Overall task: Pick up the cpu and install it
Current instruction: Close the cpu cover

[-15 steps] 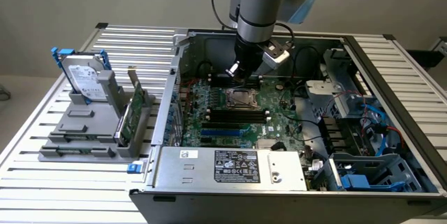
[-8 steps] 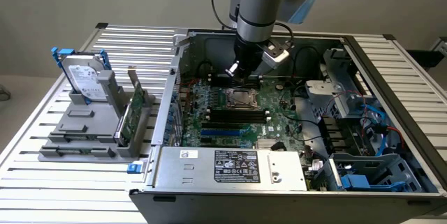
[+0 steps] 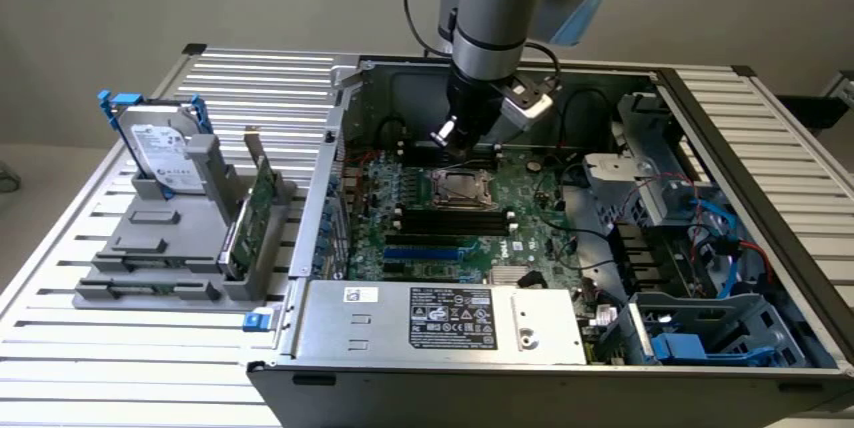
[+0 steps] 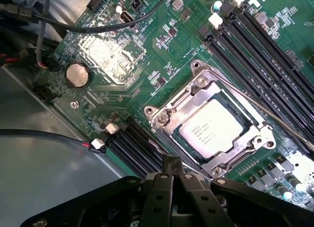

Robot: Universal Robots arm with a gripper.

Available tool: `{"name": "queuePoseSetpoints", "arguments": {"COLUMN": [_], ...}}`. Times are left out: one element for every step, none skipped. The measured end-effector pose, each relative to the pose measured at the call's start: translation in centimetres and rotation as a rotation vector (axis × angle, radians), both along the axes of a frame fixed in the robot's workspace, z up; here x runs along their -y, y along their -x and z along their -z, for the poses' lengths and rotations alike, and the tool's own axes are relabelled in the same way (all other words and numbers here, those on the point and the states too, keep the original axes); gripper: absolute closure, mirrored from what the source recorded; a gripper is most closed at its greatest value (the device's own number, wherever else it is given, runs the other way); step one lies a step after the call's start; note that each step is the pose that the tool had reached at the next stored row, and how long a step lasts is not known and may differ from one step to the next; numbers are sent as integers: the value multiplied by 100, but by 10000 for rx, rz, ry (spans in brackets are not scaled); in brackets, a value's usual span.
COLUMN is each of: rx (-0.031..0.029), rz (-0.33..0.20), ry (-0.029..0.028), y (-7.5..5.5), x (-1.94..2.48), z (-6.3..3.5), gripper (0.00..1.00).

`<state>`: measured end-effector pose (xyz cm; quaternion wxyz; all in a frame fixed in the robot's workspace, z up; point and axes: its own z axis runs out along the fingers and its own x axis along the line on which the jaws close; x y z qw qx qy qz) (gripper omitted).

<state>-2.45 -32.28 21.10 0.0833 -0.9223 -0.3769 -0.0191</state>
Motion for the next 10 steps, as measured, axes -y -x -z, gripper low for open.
{"name": "queuePoseSetpoints", "arguments": {"rx": [0,0,1,1,1,1,0,-1,-1,0], "rz": [-30,-63,-94,-130,-167,-206,-249,-294,-338,-385], "ry": [0,0,-1,-2,-2,-1,1,2,3,1], "y": [0,0,0,0,0,0,0,0,1,1], "x": [-2,-3,-5,-7,-8,-10,-10,-11,-12,-12], "z": [0,0,1,3,4,5,7,8,9,11], "gripper": [89,89,89,89,89,89,89,89,89,89]}}
